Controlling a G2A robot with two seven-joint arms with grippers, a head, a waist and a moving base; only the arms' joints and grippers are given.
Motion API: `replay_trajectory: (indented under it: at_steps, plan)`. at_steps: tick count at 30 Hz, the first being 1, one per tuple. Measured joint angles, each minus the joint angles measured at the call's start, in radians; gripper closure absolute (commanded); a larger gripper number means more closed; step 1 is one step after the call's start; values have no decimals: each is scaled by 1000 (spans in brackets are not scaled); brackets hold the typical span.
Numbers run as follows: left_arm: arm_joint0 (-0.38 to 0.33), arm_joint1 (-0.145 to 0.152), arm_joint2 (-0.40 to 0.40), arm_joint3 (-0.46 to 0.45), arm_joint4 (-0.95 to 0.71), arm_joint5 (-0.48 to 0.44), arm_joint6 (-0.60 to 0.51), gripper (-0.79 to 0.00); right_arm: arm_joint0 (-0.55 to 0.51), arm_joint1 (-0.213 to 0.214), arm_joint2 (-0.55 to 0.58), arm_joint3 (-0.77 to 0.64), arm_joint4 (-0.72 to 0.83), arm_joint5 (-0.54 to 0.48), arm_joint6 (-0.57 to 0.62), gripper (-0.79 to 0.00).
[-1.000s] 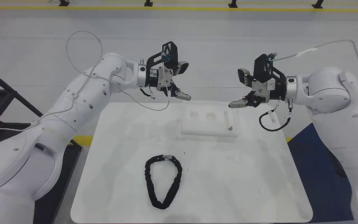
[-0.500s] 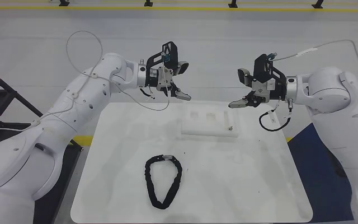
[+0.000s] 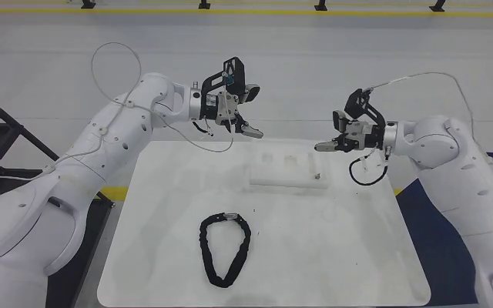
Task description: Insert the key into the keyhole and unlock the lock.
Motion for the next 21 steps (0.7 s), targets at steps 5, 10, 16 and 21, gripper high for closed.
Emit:
replay_trajectory:
  at_steps: [5,10,16,21]
  plan:
    - [0,0,0,0,0,0,0,-785,16,-28,-59,123,26,63,3,-785]
    - [0,0,0,0,0,0,0,-785,36,-66,-118,233,71,179,19,-785]
    - [0,0,0,0,0,0,0,-785,70,-121,-183,334,170,343,99,-785]
    - [0,0,0,0,0,0,0,-785,94,-169,-225,422,239,458,138,-785]
